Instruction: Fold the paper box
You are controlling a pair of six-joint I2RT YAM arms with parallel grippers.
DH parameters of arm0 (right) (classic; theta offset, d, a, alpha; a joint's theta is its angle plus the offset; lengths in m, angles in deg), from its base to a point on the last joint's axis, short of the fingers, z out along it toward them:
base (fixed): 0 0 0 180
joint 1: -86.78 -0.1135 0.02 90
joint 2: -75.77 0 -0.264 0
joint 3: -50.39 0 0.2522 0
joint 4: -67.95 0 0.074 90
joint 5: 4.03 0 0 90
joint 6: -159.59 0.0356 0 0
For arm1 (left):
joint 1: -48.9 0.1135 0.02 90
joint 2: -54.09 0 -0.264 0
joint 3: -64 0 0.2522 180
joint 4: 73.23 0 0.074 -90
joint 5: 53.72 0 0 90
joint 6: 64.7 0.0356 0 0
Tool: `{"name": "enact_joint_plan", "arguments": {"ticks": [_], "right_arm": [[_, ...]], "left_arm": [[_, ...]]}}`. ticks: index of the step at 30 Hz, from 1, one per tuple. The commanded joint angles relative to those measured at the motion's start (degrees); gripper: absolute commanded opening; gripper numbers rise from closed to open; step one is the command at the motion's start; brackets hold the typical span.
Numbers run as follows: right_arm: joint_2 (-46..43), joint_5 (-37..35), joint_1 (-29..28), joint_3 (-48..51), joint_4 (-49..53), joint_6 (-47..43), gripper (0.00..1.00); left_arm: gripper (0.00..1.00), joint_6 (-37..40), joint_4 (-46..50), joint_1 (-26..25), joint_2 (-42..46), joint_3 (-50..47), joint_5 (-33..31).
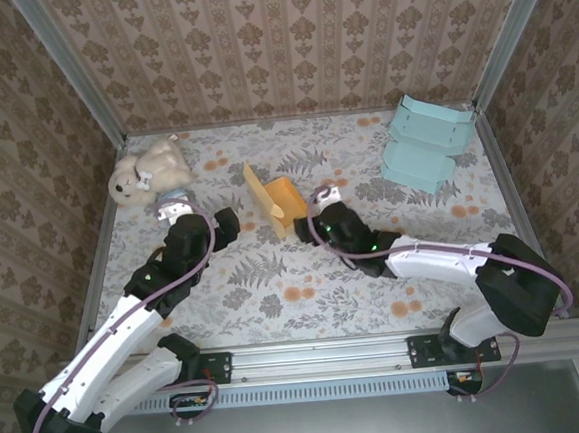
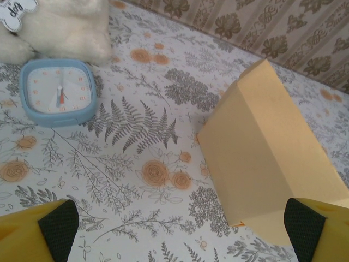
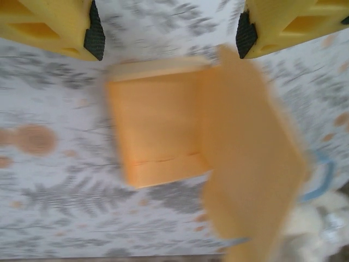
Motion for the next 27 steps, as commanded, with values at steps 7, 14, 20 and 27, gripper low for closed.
{"name": "enact_joint_plan", "arguments": {"ticks": [7,14,20,27], "right_arm": [[15.97,13.0,16.03,-13.72,10.91,1.31,0.68],[27.25,14.77,18.03,-22.18,13.9,0.31,0.67],[31.27,14.24,15.49,-22.22,13.21,-0.33,0.66],[28.85,12.14,8.66,-18.29,10.65,-0.72,0.65]], "left_arm": [[1.0,1.56,-2.05,-0.72,-1.86,-1.61,0.99],[1.0,0.88,-3.6,-0.24,0.59,-2.36,2.72],[1.0,0.87,-4.78,1.71,1.36,-2.42,2.5],[1.0,0.84,-5.77,6.56,0.73,-2.16,6.61]]}}
